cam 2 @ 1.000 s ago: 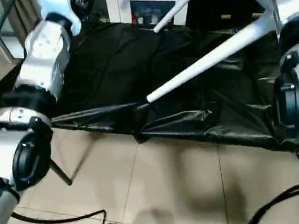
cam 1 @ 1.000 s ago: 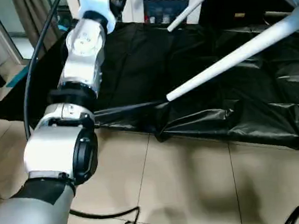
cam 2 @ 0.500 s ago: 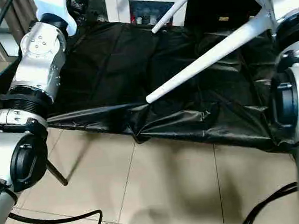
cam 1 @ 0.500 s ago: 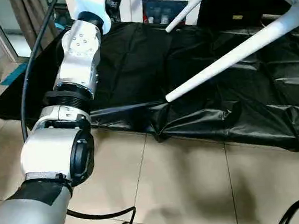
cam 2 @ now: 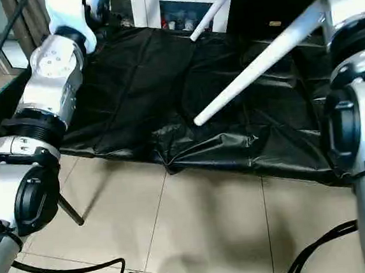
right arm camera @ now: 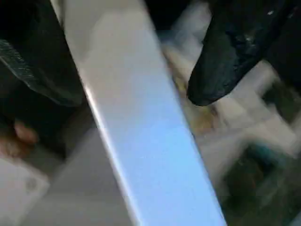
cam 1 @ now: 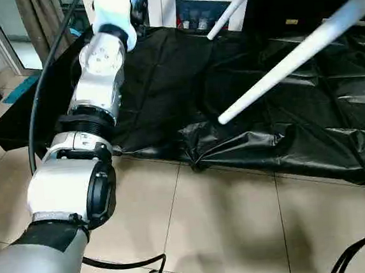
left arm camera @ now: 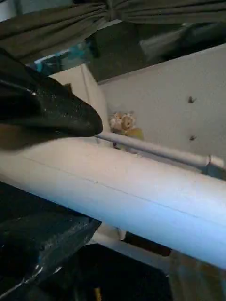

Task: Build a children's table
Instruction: Flip table

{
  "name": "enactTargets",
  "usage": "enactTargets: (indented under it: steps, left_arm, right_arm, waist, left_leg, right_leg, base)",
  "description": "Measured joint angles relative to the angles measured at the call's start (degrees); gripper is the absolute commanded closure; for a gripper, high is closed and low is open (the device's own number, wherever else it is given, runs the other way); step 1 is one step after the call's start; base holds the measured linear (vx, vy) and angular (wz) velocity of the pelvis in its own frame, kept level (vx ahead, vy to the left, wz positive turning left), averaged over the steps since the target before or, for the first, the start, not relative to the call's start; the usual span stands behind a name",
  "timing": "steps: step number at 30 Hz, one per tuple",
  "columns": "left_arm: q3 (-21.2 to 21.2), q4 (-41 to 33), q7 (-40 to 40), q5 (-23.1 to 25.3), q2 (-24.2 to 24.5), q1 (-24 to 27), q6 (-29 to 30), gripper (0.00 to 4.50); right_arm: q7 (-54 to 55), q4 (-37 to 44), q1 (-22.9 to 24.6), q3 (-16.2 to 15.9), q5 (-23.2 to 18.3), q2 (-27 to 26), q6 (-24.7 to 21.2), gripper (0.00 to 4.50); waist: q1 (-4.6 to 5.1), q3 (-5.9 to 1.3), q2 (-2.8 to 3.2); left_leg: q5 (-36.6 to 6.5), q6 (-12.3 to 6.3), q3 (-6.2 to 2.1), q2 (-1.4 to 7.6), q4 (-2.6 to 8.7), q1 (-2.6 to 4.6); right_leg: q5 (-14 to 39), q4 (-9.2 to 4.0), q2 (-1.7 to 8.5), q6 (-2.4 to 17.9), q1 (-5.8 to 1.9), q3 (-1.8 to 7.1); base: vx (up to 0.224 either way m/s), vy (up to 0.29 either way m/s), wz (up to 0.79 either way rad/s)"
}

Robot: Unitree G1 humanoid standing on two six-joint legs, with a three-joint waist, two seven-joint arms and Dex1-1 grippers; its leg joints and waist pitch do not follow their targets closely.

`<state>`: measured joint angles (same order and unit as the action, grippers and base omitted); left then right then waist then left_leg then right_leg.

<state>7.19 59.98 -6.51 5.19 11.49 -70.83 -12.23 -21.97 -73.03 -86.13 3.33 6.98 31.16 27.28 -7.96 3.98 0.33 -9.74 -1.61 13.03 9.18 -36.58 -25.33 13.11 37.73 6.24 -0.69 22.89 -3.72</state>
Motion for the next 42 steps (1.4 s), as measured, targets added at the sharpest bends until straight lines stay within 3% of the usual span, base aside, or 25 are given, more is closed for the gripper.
enactTargets:
  steps: [3,7,15,17,22,24,29,33,42]
  left_arm:
    - [-0.2,0.9,0.4,0.0,-0.4,0.5,0.1,2.45]
    - [-0.6,2.3,0.5,0.1,-0.6,1.4,0.1,2.57]
    - [-1.3,5.1,0.3,0.3,0.5,3.4,-0.2,2.77]
    - [-1.4,5.6,-0.1,0.3,0.8,3.5,-0.3,2.84]
    - [-1.6,6.1,-0.8,0.8,1.7,3.5,-1.4,2.88]
    - [-1.6,6.3,-0.7,0.7,1.8,3.5,-1.8,2.88]
    - [-2.0,6.3,-0.7,0.7,2.0,3.5,-2.3,2.89]
    - [-2.0,6.3,-0.7,0.7,2.0,3.5,-3.1,2.89]
    - [-2.0,6.3,-0.9,0.7,2.5,3.5,-3.5,2.89]
  right_arm:
    - [-4.0,3.3,1.7,1.2,-3.0,-3.3,7.5,0.24]
    - [-4.4,6.9,5.9,2.0,-5.8,-6.1,10.3,0.24]
    - [4.4,10.3,22.3,6.5,-9.7,-13.1,9.0,0.24]
    - [7.1,14.0,28.6,7.8,-10.9,-15.7,8.4,0.0]
    - [13.8,20.0,42.1,8.4,-12.2,-21.2,4.7,0.0]
    - [16.5,20.2,42.2,9.1,-11.8,-20.9,3.6,0.0]
    - [22.5,20.8,38.3,11.4,-11.6,-18.3,0.2,0.0]
    - [24.4,20.9,37.8,11.3,-11.6,-17.9,-4.7,0.0]
    - [18.2,6.5,26.0,13.6,-15.0,-14.9,-13.7,0.0]
  waist:
    - [-0.1,0.03,-0.07]
    - [-0.19,0.16,-0.69]
    - [-0.13,0.21,-0.83]
    - [-0.14,0.2,-0.82]
    - [0.06,0.4,-0.49]
    - [0.35,0.56,-0.23]
    - [1.7,0.54,-0.28]
    - [2.3,0.53,-0.29]
    - [2.62,0.56,-0.36]
  left_leg:
    - [0.1,-0.11,0.0,0.03,-0.01,-0.08]
    - [0.2,-0.37,0.0,0.03,-0.05,-0.15]
    - [0.5,-0.67,0.03,0.02,-0.06,-0.48]
    - [0.6,-0.79,0.03,0.04,0.0,-0.62]
    - [0.6,-0.88,0.12,-0.12,0.01,-0.69]
    - [0.7,-0.89,0.16,-0.2,0.01,-0.69]
    - [0.7,-0.82,0.16,-0.2,0.09,-0.6]
    - [0.7,-0.8,0.16,-0.2,0.17,-0.6]
    - [0.7,-0.81,0.17,-0.2,0.19,-0.67]
  right_leg:
    - [0.0,0.01,0.0,0.0,0.05,-0.08]
    - [0.0,0.01,0.01,0.0,0.06,-0.11]
    - [-0.7,-0.32,0.02,0.6,0.22,-0.16]
    - [-0.9,-0.65,0.01,0.5,0.21,-0.25]
    - [-1.2,-0.75,0.12,0.6,0.28,-0.12]
    - [-1.3,-0.75,0.19,0.6,0.31,-0.06]
    - [-1.4,-0.78,0.19,0.5,0.26,-0.05]
    - [-1.4,-0.78,0.19,0.5,0.29,-0.05]
    - [-1.4,-0.95,0.19,0.5,0.29,-0.09]
  base:
    - [0.0,0.0,0.0]
    - [0.0,0.0,0.0]
    - [0.0,0.0,0.0]
    - [0.0,0.0,0.0]
    - [0.0,0.0,0.0]
    - [0.0,0.0,0.0]
    - [0.0,0.0,0.0]
    - [0.0,0.0,0.0]
    - [0.0,0.0,0.0]
